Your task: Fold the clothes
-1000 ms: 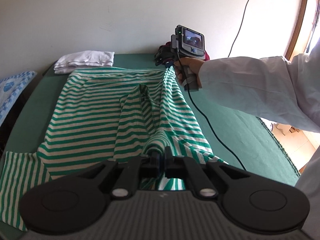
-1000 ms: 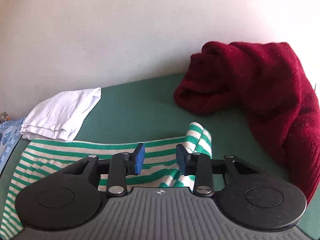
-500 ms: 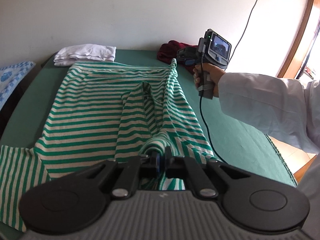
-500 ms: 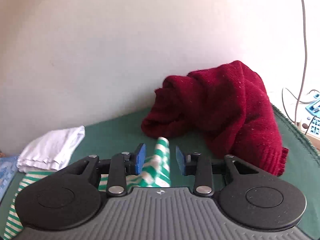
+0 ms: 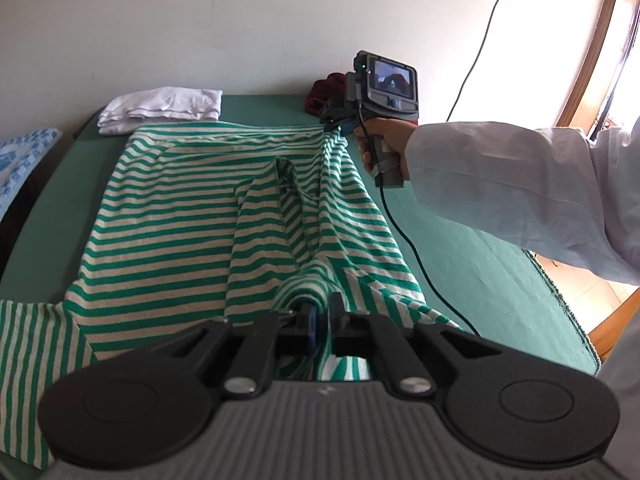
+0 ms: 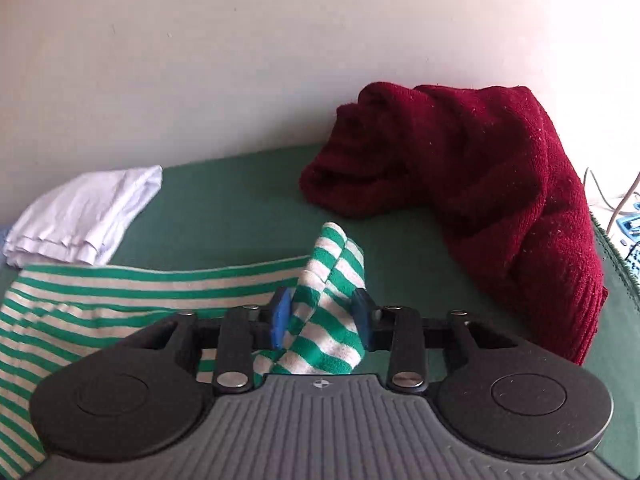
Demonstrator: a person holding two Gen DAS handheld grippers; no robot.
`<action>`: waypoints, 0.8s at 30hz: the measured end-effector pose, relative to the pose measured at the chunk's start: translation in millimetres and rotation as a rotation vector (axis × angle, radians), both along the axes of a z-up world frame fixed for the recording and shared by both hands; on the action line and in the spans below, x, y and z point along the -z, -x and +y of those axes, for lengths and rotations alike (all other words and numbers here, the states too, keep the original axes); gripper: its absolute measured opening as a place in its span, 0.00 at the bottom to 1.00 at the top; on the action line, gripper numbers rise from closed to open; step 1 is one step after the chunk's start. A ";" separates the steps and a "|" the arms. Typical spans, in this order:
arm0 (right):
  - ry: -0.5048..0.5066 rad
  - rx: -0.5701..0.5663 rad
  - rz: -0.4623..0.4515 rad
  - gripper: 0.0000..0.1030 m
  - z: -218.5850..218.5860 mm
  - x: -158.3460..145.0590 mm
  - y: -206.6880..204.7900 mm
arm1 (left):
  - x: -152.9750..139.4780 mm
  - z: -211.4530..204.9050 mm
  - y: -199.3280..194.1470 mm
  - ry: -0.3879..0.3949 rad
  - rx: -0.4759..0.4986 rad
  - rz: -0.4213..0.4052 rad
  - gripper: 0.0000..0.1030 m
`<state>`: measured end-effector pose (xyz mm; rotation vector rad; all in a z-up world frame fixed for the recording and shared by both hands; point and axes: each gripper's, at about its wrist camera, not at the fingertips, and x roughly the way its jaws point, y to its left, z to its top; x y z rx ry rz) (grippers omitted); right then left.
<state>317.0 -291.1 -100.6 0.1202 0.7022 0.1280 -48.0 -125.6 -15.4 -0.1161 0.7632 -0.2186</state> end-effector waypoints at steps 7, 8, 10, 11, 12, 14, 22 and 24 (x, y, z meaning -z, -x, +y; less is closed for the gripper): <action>-0.104 -0.030 -0.055 0.07 -3.7 -19.4 7.4 | -13.8 11.1 8.2 0.008 -0.028 -0.055 0.00; -0.121 -0.051 -0.064 0.07 -1.1 -24.3 7.4 | -18.4 13.8 10.3 0.010 -0.030 -0.067 0.00; -0.152 -0.087 -0.065 0.07 5.7 -30.5 5.4 | -25.4 17.6 14.7 0.005 -0.034 -0.081 0.00; -0.164 -0.101 -0.056 0.07 10.2 -31.5 3.4 | -27.8 18.9 17.0 -0.003 -0.036 -0.082 0.00; -0.184 -0.112 -0.045 0.07 13.6 -30.4 2.1 | -28.9 19.4 19.3 -0.012 -0.039 -0.077 0.00; -0.230 -0.139 -0.025 0.08 23.4 -25.9 0.1 | -28.8 19.5 24.1 -0.024 -0.041 -0.061 0.00; -0.203 -0.203 0.030 0.13 57.2 5.6 -3.5 | -14.5 18.7 33.1 -0.078 -0.074 -0.023 0.00; -0.193 -0.213 0.031 0.14 59.5 10.7 -2.5 | -10.3 18.0 30.1 -0.084 -0.080 -0.013 0.00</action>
